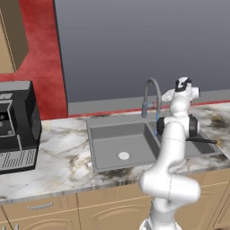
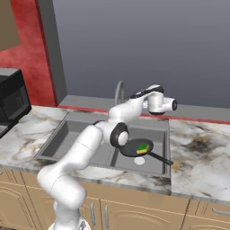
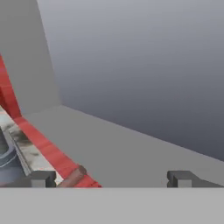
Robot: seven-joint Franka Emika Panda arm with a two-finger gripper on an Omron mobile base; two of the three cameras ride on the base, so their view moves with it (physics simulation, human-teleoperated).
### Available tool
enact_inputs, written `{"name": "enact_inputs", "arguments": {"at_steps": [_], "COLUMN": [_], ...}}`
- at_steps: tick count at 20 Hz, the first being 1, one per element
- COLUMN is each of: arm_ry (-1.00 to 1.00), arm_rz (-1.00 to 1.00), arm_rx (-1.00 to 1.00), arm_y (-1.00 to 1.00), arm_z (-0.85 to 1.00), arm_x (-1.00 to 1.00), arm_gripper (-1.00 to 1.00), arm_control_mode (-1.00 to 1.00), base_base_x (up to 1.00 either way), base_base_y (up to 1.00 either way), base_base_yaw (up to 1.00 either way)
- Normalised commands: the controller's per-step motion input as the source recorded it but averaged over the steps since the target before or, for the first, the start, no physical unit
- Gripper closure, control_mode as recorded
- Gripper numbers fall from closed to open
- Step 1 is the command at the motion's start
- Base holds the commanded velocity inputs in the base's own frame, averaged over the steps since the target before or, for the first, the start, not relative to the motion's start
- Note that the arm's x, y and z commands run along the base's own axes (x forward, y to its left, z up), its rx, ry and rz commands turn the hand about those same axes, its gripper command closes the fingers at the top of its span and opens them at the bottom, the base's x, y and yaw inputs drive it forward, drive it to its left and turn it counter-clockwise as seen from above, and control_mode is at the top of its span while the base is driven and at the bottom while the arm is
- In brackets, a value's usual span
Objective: Pick the pan and sponge and place them into the sink. Then turn on the water.
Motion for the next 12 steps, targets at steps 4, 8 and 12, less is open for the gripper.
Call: {"name": "enact_inputs", "arguments": {"at_steps": [4, 8, 12], "arm_ry": [-0.02, -0.03, -0.01], "arm_rz": [-0.12, -0.09, -0.08], "arm_rx": [0.00, 0.00, 0.00], "arm_y": [-0.95, -0.35, -0.05], "arm_z": [-0.16, 0.00, 0.00], "arm_x": [0.00, 0.00, 0.00], "arm_gripper": [-1.00, -1.00, -1.00], "arm_control_mode": [-1.00, -1.00, -1.00], "base_base_x": [0.00, 0.00, 0.00], "base_base_y": [0.00, 0.00, 0.00], "base_base_yaw": [0.00, 0.00, 0.00]}}
